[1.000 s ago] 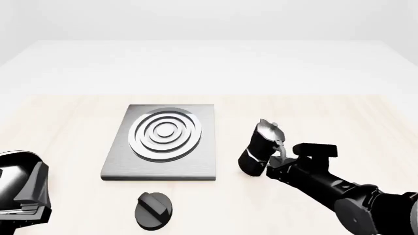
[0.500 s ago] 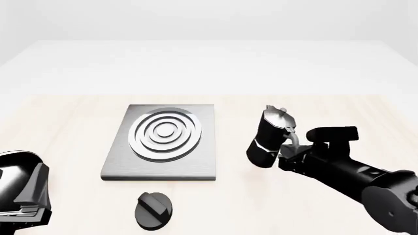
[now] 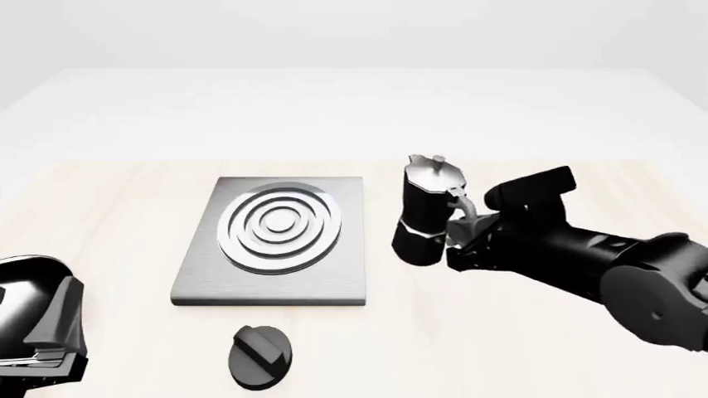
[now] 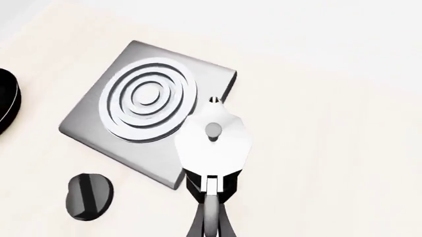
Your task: Turn on the stove and put the moka pot on it.
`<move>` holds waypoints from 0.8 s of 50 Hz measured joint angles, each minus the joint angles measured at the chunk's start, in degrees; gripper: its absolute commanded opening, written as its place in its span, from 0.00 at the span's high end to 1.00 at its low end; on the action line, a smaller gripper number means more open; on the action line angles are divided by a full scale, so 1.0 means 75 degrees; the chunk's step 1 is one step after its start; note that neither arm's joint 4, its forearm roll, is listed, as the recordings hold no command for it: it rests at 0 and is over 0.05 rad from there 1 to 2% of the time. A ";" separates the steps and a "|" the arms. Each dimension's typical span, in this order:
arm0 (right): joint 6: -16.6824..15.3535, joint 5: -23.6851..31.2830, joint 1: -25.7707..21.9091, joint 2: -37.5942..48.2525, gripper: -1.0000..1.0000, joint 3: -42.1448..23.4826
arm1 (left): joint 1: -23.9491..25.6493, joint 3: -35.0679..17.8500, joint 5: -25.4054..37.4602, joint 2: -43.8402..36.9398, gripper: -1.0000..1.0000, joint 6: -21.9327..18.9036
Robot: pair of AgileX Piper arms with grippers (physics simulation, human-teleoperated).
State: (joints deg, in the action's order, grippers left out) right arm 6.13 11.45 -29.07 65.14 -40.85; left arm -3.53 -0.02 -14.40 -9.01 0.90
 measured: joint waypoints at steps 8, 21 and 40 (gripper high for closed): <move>-0.0433 0.0303 -0.0270 0.0261 1.00 -0.0616 | -0.0008 0.0000 -0.0008 -0.0012 0.00 0.0004; -0.1024 0.0610 -0.0627 0.0795 1.00 -0.1657 | -0.0032 0.0000 -0.0041 -0.0051 0.00 0.0013; -0.1393 0.0622 -0.1023 0.1690 1.00 -0.2869 | -0.0071 0.0001 -0.0085 -0.0103 0.00 0.0045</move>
State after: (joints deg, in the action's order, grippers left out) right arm -4.32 16.12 -36.75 77.81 -62.37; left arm -4.07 -0.02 -15.04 -9.79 1.24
